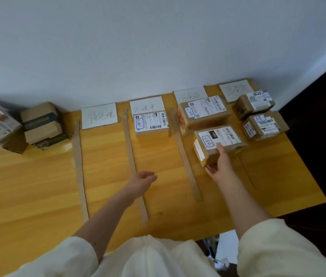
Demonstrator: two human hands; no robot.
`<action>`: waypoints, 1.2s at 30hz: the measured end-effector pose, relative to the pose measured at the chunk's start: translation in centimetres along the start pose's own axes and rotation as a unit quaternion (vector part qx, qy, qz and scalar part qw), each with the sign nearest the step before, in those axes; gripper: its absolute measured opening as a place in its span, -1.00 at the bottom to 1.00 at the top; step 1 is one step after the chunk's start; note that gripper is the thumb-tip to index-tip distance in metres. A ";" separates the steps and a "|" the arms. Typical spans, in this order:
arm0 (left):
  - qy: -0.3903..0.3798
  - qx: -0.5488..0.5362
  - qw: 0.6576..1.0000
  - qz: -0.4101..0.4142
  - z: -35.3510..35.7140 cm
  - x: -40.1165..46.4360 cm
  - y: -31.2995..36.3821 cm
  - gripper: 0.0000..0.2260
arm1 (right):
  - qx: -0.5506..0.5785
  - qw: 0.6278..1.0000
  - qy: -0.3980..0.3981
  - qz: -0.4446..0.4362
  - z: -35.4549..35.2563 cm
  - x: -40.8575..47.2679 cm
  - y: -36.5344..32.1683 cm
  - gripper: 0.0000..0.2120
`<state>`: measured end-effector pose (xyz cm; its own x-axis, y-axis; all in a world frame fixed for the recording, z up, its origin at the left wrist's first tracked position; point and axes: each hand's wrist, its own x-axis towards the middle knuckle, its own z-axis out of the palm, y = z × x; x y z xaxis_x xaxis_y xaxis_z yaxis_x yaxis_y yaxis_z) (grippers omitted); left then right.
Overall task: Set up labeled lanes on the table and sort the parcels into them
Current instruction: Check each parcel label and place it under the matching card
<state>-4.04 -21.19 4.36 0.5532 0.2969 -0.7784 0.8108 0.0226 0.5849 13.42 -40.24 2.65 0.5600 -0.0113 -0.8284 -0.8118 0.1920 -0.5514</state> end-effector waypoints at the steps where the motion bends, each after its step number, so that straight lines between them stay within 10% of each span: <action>1: 0.002 -0.002 1.000 -0.001 0.1 0.0 0.0 -0.58 | 0.001 1.000 -0.002 0.003 0.2 0.3 -0.3 -0.47; 23: 0.023 -0.032 0.999 0.003 1.0 0.7 0.3 -0.62 | -0.113 0.993 0.018 0.028 0.9 -0.8 0.6 -0.70; 36: 0.101 -0.108 0.989 -0.018 -4.0 -1.6 -3.9 -0.63 | -0.296 0.944 -0.124 0.080 8.9 -5.1 9.0 -0.81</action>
<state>-8.88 -17.96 4.18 0.4568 0.4762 -0.7514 0.7579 0.2339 0.6090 4.78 -29.70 2.76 0.3842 0.2152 -0.8978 -0.7986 -0.4106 -0.4401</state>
